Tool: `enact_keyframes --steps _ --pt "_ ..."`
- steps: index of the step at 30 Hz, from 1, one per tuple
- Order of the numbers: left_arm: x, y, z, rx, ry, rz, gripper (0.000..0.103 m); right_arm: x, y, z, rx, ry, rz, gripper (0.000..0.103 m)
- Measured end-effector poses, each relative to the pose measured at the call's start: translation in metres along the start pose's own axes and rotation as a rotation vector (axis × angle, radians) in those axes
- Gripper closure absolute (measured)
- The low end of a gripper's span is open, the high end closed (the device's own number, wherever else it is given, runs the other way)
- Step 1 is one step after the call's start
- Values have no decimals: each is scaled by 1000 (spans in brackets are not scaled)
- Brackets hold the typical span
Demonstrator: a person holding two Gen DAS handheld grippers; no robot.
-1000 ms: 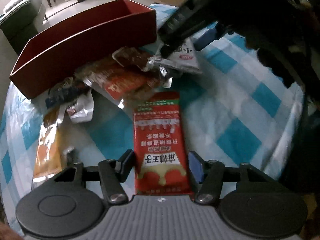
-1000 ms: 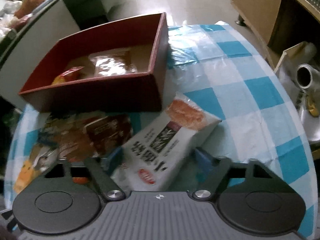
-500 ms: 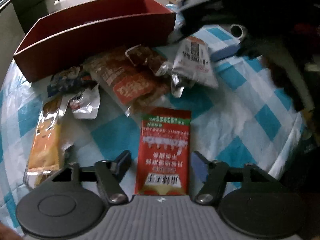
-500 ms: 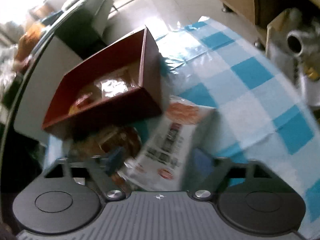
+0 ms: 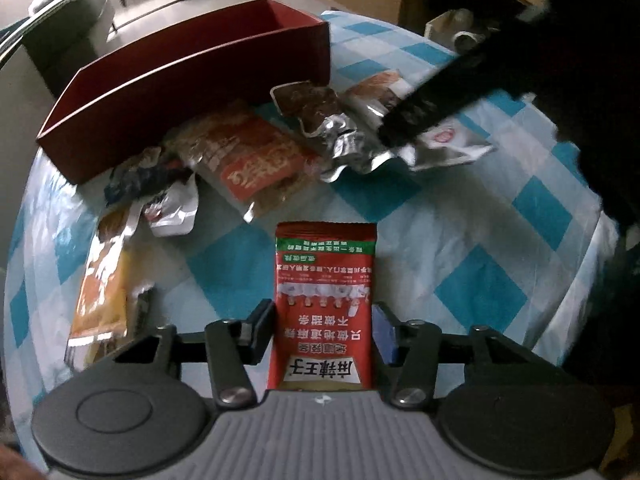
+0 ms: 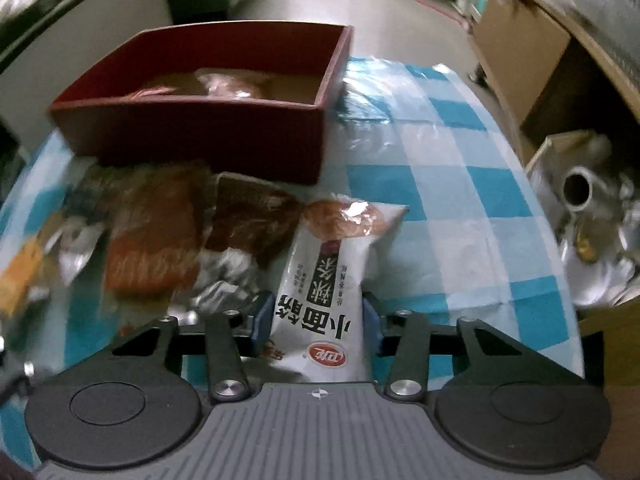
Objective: Organize snacks
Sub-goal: 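Grasp the red spicy-strip packet with the left tool while the right tool grasps the white noodle-snack bag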
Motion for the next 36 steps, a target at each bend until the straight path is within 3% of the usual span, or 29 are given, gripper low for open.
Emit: enact_keyframes --steps 4,13,15,18,36 --pt "5 7 -3 25 -11 -6 58 16 11 -7 38 -12 21 51" --pt "-3 -3 8 -44 -31 26 48 28 22 -10 75 -17 40 52" --pt "-2 -3 8 -26 -24 27 57 29 22 -11 83 -12 44 52" --pt "2 0 9 -32 -28 25 62 30 23 -15 98 -4 53 52" --pt "42 9 -32 211 10 85 64 56 34 -21 71 -97 100 52"
Point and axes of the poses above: each gripper's, at about its wrist camera, not at the fingertips, and x roughly against the way its jaws point, z to its right, y to its underside, the point moved 5 cm from there along -x, roughly the way its jaws point, and after that the axes turned 1 degree about y, right-handed, at the moved point
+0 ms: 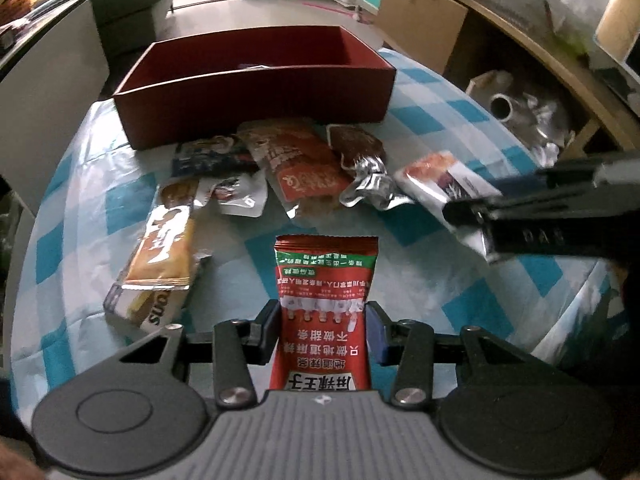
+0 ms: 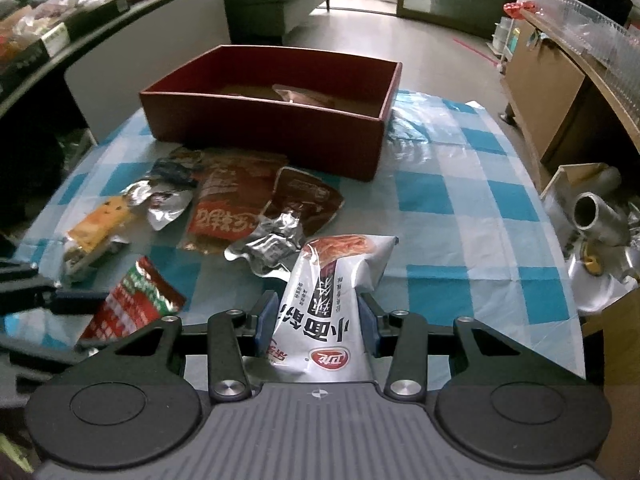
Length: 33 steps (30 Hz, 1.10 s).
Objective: Organize snacks
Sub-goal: 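Lift both held packets and move them toward the red box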
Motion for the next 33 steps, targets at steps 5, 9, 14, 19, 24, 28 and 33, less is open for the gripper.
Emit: enact_keyframes --steps 5,9,14,19,24,28,33 --pt "-11 8 0 -16 -39 -40 64 3 10 -8 7 -25 -10 52" --pt "-20 18 0 -37 -61 -78 63 -5 27 -19 46 -33 -69 52" --pt "-25 20 2 -74 -101 -73 52 -16 36 -20 61 -15 -121 37" --pt "-29 20 0 -98 -151 -67 32 -26 35 -21 63 6 -140 28" --pt "-27 22 -5 -69 -128 -74 52 -35 32 -18 53 35 -144 30" --pt "-20 23 -5 -54 -110 -71 62 -30 34 -15 20 -13 -146 46" --pt "-13 20 -11 7 -76 -66 64 -15 36 -18 -4 -65 -124 50"
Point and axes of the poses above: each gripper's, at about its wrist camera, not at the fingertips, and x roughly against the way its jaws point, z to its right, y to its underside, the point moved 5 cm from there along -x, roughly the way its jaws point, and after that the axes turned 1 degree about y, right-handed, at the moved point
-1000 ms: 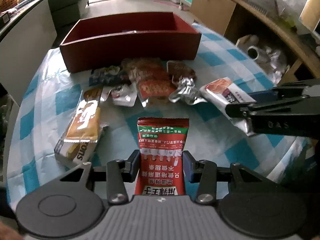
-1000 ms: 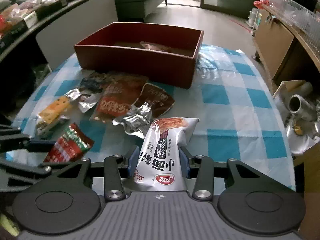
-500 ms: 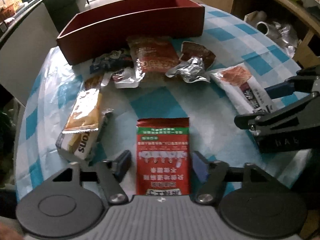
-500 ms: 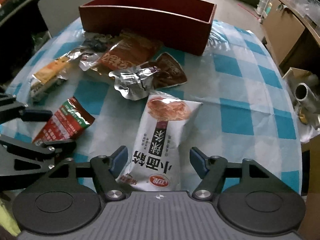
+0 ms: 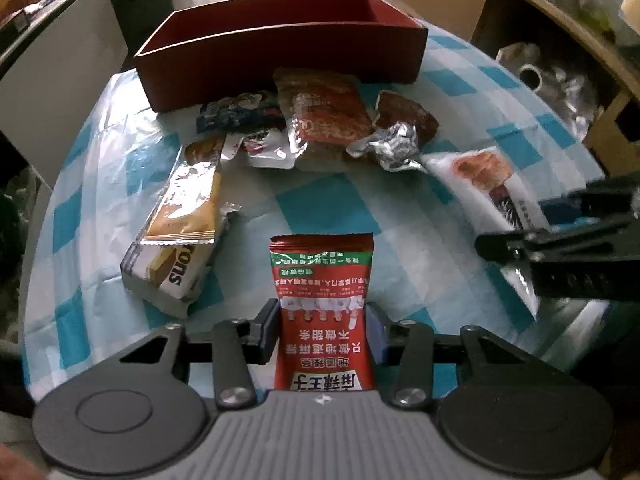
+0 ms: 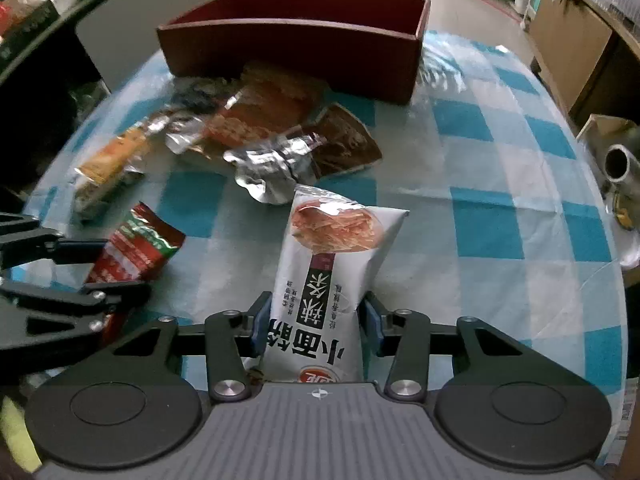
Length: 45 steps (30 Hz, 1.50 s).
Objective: Organize snacks
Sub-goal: 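Lift both held packets and move them toward the red box, then lower the spicy-strip packet and noodle bag into the red box with both tools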
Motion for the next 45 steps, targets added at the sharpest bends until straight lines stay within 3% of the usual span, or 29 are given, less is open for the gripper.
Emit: enact_keyframes --steps 6,11,18,45 --pt "18 -9 5 6 40 62 64 21 1 -11 -36 -80 56 51" --pt "23 -16 5 24 51 86 64 15 -1 -13 -36 -80 39 51" --pt "29 -32 1 52 56 131 64 25 -14 -17 -61 -129 90 51" --pt "40 -141 -15 76 -75 348 65 35 -108 7 -121 -111 284 51"
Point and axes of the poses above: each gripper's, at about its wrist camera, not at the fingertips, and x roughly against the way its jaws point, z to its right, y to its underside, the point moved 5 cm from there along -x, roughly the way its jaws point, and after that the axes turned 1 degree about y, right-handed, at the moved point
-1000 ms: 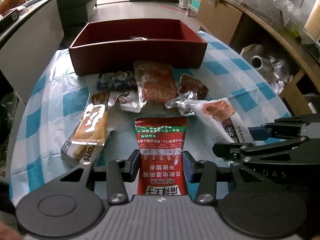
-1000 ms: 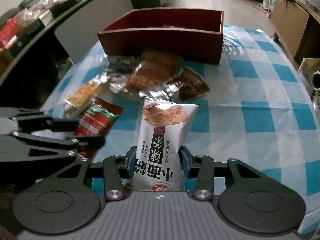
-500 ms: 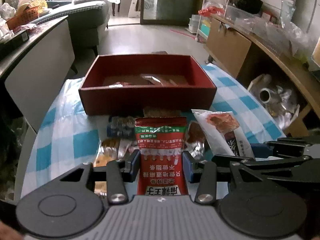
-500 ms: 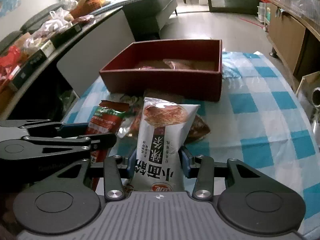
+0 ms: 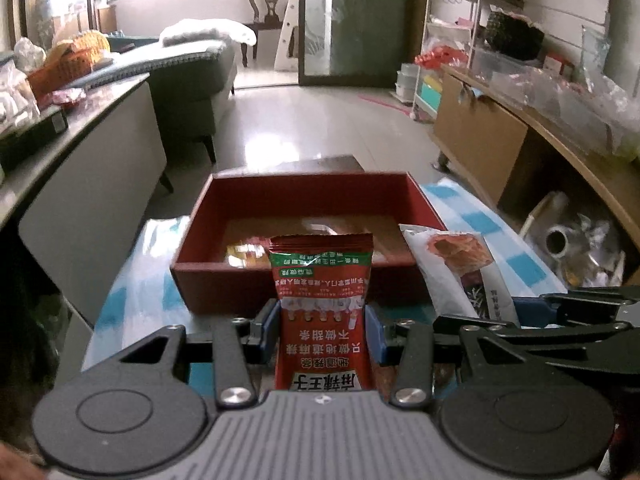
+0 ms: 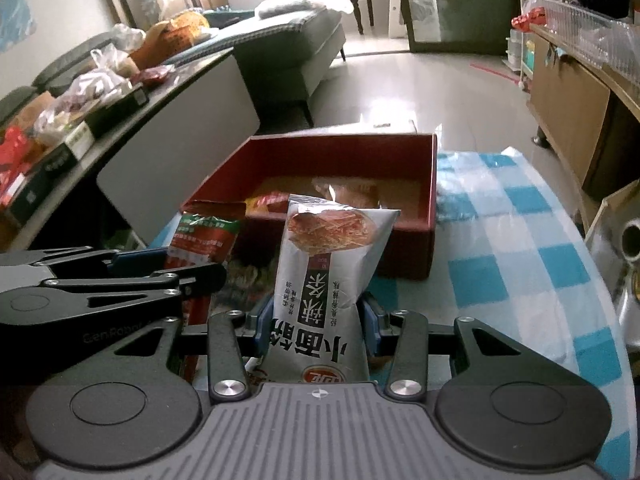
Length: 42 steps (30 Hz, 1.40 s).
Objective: Organize snacks
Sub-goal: 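Lower the spicy-strip packet and noodle bag into the red box with both tools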
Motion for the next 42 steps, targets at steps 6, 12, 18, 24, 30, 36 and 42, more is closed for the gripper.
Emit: enact_keyframes --steps 6,12,18,24,30,36,42 --pt "-15 -24 -7 18 -19 29 65 -10 -26 4 -4 3 30 51" --pt "-30 -46 -12 26 -41 55 65 -21 -46 5 0 14 59 51" --pt "-45 -64 -16 21 -67 79 65 -33 -66 8 -3 25 81 51" --pt "-67 -76 -21 31 -89 78 65 -53 -81 14 -8 39 80 51" --pt "-86 -84 -24 27 -109 75 65 -71 -92 17 -16 47 79 51" --pt "-107 -83 -25 24 -130 51 65 -90 -96 21 0 73 52 51" --pt "-125 -80 -27 25 -152 25 65 -108 -97 23 8 81 20 51"
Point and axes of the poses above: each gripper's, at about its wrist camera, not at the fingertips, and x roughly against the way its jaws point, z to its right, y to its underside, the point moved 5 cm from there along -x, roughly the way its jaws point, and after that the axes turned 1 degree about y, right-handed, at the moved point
